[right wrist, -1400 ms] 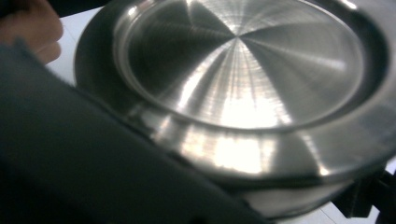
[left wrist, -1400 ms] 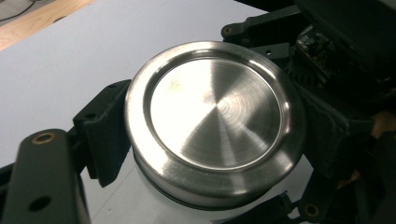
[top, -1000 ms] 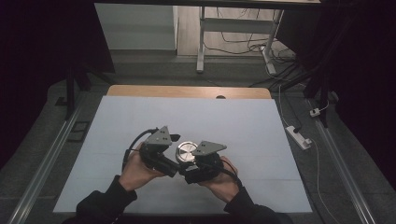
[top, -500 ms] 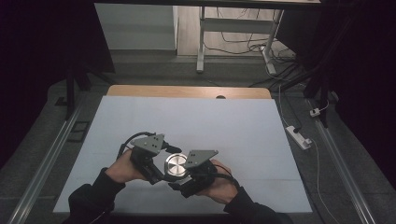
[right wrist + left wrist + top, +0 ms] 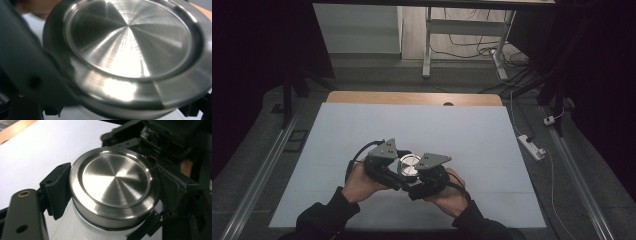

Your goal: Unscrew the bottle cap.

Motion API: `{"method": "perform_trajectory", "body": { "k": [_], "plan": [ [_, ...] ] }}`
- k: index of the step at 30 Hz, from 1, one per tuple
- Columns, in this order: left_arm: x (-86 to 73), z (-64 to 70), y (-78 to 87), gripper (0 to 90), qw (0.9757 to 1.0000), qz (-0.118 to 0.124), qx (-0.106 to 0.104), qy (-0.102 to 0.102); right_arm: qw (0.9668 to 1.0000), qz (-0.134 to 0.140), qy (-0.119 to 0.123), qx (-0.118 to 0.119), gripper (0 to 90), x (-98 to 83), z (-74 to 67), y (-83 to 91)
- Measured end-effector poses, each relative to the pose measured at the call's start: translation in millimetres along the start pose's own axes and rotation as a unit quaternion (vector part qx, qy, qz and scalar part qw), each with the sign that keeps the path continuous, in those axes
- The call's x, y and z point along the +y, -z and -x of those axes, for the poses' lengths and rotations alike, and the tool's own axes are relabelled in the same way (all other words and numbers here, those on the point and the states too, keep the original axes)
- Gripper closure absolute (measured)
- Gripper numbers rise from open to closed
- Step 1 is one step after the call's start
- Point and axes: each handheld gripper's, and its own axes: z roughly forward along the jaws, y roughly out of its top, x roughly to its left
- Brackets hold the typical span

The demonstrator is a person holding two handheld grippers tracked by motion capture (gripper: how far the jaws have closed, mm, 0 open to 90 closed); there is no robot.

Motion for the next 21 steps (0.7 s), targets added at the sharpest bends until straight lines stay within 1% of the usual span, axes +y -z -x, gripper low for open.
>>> {"method": "perform_trajectory", "body": {
  "k": [1, 2, 3, 4, 5, 6, 7, 8, 9, 10, 11, 13, 17, 18, 21],
  "plan": [
    [0.2, 0.7, -1.4, 19.5, 1.0000, 0.001, 0.008, 0.004, 1.0000, 0.000, 0.000, 0.000, 15.1, 0.0, 0.0, 0.0],
    [0.7, 1.8, -3.0, 19.6, 0.9997, 0.006, 0.018, 0.014, 1.0000, -0.002, -0.008, -0.006, 15.1, -0.7, 1.7, -0.5],
    [0.7, 1.8, -3.0, 19.6, 0.9997, 0.006, 0.018, 0.014, 1.0000, -0.002, -0.008, -0.006, 15.1, -0.7, 1.7, -0.5],
    [1.3, 2.9, -2.4, 19.6, 0.9993, 0.012, 0.029, 0.022, 0.9998, -0.003, -0.014, -0.015, 15.1, -1.1, 2.1, -1.2],
    [1.3, 2.9, -2.4, 19.6, 0.9993, 0.012, 0.029, 0.022, 0.9998, -0.003, -0.014, -0.015, 15.1, -1.1, 2.1, -1.2],
    [2.1, 3.1, -0.9, 19.6, 0.9988, 0.022, 0.031, 0.031, 0.9996, -0.007, -0.015, -0.025, 15.1, -1.6, 2.6, -2.6],
    [2.9, 2.9, 0.3, 19.6, 0.9988, 0.024, 0.028, 0.033, 0.9996, -0.007, -0.015, -0.025, 15.1, -1.6, 2.6, -2.6],
    [4.9, 4.3, 2.1, 19.6, 0.9987, 0.021, 0.033, 0.031, 0.9995, -0.011, -0.014, -0.026, 15.1, -2.9, 2.1, -4.1],
    [4.9, 4.3, 2.1, 19.6, 0.9987, 0.021, 0.033, 0.031, 0.9995, -0.011, -0.014, -0.026, 15.1, -2.9, 2.1, -4.1],
    [5.2, 5.1, 2.5, 19.6, 0.9987, 0.019, 0.037, 0.031, 0.9996, -0.009, -0.016, -0.021, 15.1, -3.2, 1.7, -5.5],
    [5.1, 5.3, 2.8, 19.6, 0.9987, 0.015, 0.041, 0.027, 0.9996, -0.008, -0.016, -0.022, 15.1, -3.1, 1.0, -5.8],
    [4.8, 5.1, 2.9, 19.6, 0.9986, 0.013, 0.043, 0.027, 0.9997, -0.008, -0.014, -0.021, 15.1, -2.9, 1.1, -5.8],
    [2.3, 1.7, 5.9, 19.6, 0.9986, 0.012, 0.044, 0.028, 0.9995, -0.004, -0.017, -0.024, 15.1, -2.9, 3.2, -3.7],
    [1.6, 0.8, 7.5, 19.6, 0.9986, 0.012, 0.042, 0.028, 0.9994, -0.002, -0.021, -0.028, 15.1, -3.5, 6.4, -2.6],
    [0.3, -0.2, 11.4, 19.6, 0.9986, 0.015, 0.043, 0.028, 0.9993, -0.002, -0.023, -0.031, 15.1, -4.3, 9.6, -1.6]
  ]
}}
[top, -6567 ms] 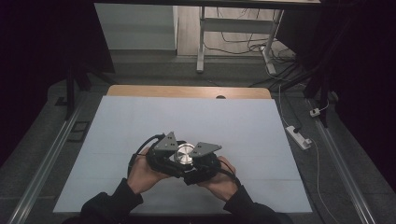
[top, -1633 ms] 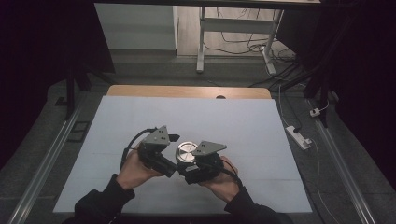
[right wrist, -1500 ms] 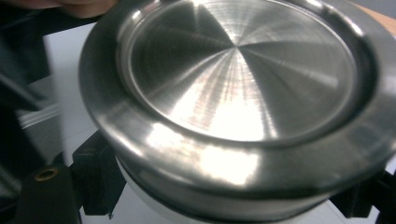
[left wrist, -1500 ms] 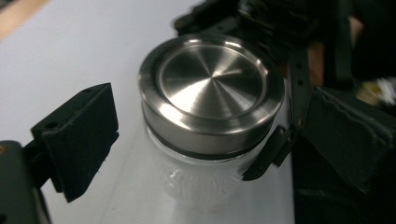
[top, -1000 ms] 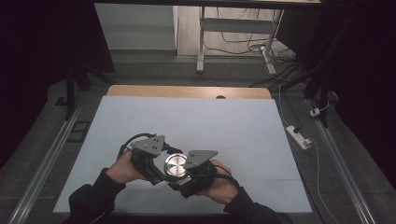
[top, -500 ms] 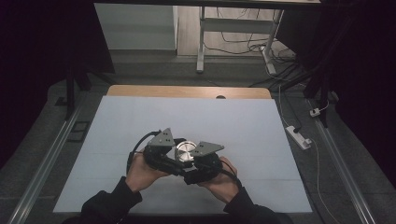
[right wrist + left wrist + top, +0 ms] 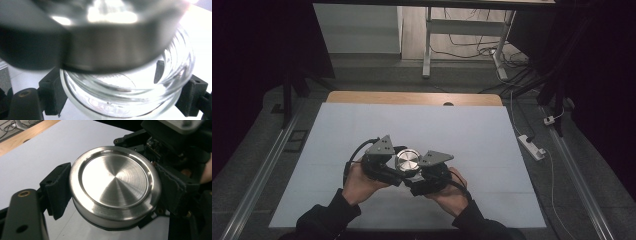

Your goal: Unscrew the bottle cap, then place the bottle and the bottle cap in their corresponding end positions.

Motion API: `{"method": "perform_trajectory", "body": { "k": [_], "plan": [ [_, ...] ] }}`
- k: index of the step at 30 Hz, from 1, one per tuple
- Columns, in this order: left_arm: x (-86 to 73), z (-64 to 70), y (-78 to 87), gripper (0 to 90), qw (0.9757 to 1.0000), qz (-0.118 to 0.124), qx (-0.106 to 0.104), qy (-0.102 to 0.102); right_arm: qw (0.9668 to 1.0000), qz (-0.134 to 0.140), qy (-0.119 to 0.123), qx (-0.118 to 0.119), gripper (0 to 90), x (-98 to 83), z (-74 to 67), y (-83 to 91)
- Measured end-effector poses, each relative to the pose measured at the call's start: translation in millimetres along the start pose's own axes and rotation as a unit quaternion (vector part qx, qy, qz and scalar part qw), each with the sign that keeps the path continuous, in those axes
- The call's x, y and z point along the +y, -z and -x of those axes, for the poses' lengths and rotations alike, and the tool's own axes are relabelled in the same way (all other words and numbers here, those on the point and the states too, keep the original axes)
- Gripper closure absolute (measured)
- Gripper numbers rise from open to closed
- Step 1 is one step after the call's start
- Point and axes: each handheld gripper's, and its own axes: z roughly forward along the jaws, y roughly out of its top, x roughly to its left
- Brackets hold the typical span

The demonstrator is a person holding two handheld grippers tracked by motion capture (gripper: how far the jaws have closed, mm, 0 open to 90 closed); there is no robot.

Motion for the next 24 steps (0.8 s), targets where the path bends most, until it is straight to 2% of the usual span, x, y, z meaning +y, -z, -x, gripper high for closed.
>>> {"method": "perform_trajectory", "body": {
  "k": [15, 24],
  "plan": [
    [-10.2, 3.1, 18.6, 19.6, 0.9998, 0.013, -0.010, -0.011, 0.9999, -0.001, -0.010, -0.013, 15.1, -1.3, 24.7, 1.6],
    [-20.3, 7.4, 16.5, 19.5, 0.9994, 0.017, -0.019, -0.021, 0.9997, -0.002, -0.011, -0.023, 15.1, 4.8, 41.3, -1.5]
  ]
}}
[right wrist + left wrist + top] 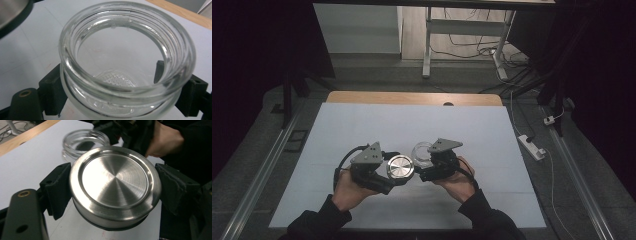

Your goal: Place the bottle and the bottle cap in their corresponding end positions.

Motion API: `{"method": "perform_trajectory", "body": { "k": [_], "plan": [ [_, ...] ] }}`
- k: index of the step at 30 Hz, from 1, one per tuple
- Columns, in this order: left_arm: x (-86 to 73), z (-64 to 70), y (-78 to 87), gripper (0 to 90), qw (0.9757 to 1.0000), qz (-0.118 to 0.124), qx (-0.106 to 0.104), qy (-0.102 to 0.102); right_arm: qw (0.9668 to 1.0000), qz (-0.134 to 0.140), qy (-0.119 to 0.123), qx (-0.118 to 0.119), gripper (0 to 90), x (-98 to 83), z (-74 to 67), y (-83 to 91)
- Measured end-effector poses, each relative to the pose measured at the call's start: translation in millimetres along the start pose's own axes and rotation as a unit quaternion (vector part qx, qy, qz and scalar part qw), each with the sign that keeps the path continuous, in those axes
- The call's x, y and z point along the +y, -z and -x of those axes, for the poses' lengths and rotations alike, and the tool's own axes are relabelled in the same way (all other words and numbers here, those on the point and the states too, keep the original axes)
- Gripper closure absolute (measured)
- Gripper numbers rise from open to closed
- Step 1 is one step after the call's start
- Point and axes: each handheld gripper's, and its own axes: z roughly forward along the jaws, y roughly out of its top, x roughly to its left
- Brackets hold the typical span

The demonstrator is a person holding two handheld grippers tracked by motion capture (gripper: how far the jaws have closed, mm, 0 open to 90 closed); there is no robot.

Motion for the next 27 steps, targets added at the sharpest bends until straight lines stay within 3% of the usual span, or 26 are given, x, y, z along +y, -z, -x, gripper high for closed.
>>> {"method": "perform_trajectory", "body": {
  "k": [12, 21, 27],
  "plan": [
    [-22.0, 1.8, -23.8, 19.5, 0.9999, -0.010, -0.007, -0.011, 0.9999, 0.007, 0.000, -0.009, 15.1, 16.5, 15.7, -15.6],
    [-42.6, -2.4, -47.2, 19.5, 0.9994, -0.012, -0.029, -0.013, 0.9998, 0.001, -0.002, -0.020, 15.1, 21.0, 28.1, -38.8],
    [-53.2, -5.7, -64.2, 19.5, 0.9993, -0.017, -0.031, -0.013, 0.9997, -0.003, -0.002, -0.025, 15.1, 24.0, 35.6, -59.2]
  ]
}}
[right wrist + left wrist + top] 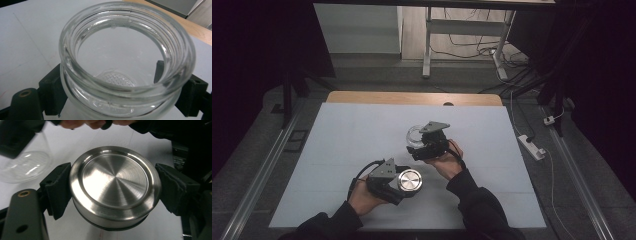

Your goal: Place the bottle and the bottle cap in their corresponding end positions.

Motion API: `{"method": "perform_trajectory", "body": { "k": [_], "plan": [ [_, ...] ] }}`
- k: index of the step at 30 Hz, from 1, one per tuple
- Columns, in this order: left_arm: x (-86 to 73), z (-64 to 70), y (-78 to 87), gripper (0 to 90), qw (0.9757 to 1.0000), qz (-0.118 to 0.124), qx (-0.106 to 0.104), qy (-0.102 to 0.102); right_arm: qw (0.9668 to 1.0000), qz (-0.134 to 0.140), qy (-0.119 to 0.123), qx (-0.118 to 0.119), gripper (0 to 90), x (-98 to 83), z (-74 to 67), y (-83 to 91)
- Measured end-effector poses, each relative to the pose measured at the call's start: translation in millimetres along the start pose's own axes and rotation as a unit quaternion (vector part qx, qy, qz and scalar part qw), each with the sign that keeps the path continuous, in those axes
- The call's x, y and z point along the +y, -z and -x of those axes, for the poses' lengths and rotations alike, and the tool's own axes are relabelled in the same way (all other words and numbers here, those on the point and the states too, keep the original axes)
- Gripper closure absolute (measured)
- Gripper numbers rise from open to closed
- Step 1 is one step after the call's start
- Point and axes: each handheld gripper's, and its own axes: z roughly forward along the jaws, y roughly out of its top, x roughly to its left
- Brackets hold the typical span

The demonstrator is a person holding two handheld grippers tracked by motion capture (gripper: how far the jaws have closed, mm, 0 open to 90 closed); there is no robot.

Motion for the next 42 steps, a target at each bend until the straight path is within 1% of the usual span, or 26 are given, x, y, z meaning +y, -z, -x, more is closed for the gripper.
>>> {"method": "perform_trajectory", "body": {
  "k": [2, 6, 9, 12, 13, 15, 21, 22, 24, 27, 29, 31, 33, 35, 36, 39, 42],
  "plan": [
    [-2.6, -1.8, -5.0, 19.5, 1.0000, -0.002, 0.003, 0.000, 1.0000, 0.000, 0.001, -0.001, 15.1, 1.1, 1.5, -6.8],
    [-7.2, -3.6, -14.9, 19.5, 0.9999, -0.014, 0.009, -0.003, 1.0000, -0.001, 0.001, -0.002, 15.1, 2.8, 3.2, -18.1],
    [-11.1, -6.3, -22.4, 19.5, 0.9995, -0.029, 0.011, -0.008, 1.0000, -0.004, 0.001, -0.003, 15.1, 3.4, 3.5, -25.7],
    [-14.1, -8.1, -28.5, 19.4, 0.9991, -0.040, 0.014, -0.008, 1.0000, -0.005, 0.004, -0.006, 15.1, 3.1, 5.0, -33.1],
    [-14.8, -8.8, -30.6, 19.5, 0.9988, -0.045, 0.019, -0.010, 1.0000, -0.006, 0.002, -0.007, 15.1, 2.9, 5.3, -35.4],
    [-15.6, -10.1, -33.3, 19.4, 0.9984, -0.052, 0.022, -0.010, 0.9999, -0.007, 0.000, -0.009, 15.1, 1.8, 7.6, -39.4],
    [-18.4, -14.3, -41.9, 19.4, 0.9967, -0.077, 0.025, -0.003, 0.9998, -0.012, -0.005, -0.012, 15.0, -2.8, 13.0, -45.8],
    [-17.7, -14.9, -42.3, 19.4, 0.9962, -0.083, 0.026, -0.006, 0.9998, -0.013, -0.005, -0.012, 15.0, -3.6, 13.4, -46.8],
    [-17.5, -15.2, -42.9, 19.4, 0.9958, -0.087, 0.027, -0.008, 0.9998, -0.014, -0.006, -0.011, 15.0, -5.3, 13.7, -48.5],
    [-17.4, -16.4, -45.1, 19.3, 0.9949, -0.098, 0.026, 0.001, 0.9998, -0.014, -0.008, -0.008, 15.0, -7.0, 13.8, -50.4],
    [-16.7, -18.0, -46.6, 19.2, 0.9931, -0.115, 0.023, 0.001, 0.9998, -0.015, -0.006, -0.007, 15.0, -7.9, 13.5, -51.5],
    [-16.5, -18.6, -47.2, 19.2, 0.9924, -0.121, 0.022, 0.003, 0.9999, -0.014, -0.006, -0.006, 15.0, -9.5, 13.5, -52.1],
    [-16.7, -19.8, -48.8, 19.1, 0.9907, -0.134, 0.020, 0.007, 0.9999, -0.014, -0.008, -0.002, 14.9, -10.1, 14.8, -51.8],
    [-16.5, -19.4, -48.9, 18.9, 0.9906, -0.135, 0.021, 0.007, 0.9998, -0.011, -0.013, 0.003, 14.8, -11.6, 16.7, -51.4],
    [-16.5, -19.5, -48.7, 18.9, 0.9904, -0.137, 0.021, 0.004, 0.9999, -0.011, -0.012, 0.004, 14.7, -11.7, 16.8, -51.3],
    [-16.6, -19.9, -48.6, 18.2, 0.9904, -0.137, 0.018, 0.003, 0.9998, -0.013, -0.011, 0.005, 14.6, -11.5, 17.0, -51.2],
    [-16.8, -18.5, -49.0, 13.3, 0.9893, -0.143, 0.029, -0.002, 0.9997, -0.016, -0.014, 0.010, 14.5, -11.0, 18.1, -50.5]
  ]
}}
